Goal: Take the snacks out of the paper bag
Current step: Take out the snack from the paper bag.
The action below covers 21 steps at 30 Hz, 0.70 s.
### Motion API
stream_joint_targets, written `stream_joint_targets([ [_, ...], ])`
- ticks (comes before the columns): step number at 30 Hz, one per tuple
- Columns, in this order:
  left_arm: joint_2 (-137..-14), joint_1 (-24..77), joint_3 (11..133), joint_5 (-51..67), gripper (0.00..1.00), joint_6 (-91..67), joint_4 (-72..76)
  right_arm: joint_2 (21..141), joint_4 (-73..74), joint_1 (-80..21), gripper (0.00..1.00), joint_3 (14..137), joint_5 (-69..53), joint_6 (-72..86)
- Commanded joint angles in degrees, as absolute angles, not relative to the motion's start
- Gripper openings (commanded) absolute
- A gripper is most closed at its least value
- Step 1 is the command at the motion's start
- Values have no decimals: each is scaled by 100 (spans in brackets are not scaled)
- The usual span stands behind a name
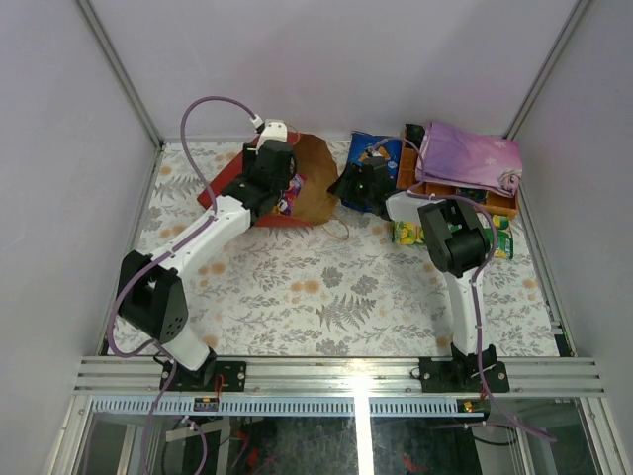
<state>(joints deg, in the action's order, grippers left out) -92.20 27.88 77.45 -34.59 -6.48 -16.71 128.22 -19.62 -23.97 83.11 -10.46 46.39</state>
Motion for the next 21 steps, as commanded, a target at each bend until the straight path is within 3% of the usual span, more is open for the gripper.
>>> stream_joint_targets([
  [1,-9445,2975,8104,-3807,53,-387,-1601,12912,-2410,-2409,52,8355,-1200,4748],
  [4,-9554,3039,8239,-3754,43,-332,-1624,13040,-2523,-2369,41,8380,-1329,4862],
  [9,-9595,3042,8341,-3622,24,-316,-1588,13101,-2742,-2364,12,8294,-1480,5040],
  [12,-9663,3043,8449,-3647,10,-245,-1544,13124,-2753,-2356,1,8240,-1470,5160],
  [14,-9749,3042,8531,-3636,0,-180,-1503,13123,-2775,-2369,0,8175,-1417,5327],
  [21,-10232,3032,8752,-3500,0,444,-1245,13304,-3188,-2482,0,7883,-1271,6339],
])
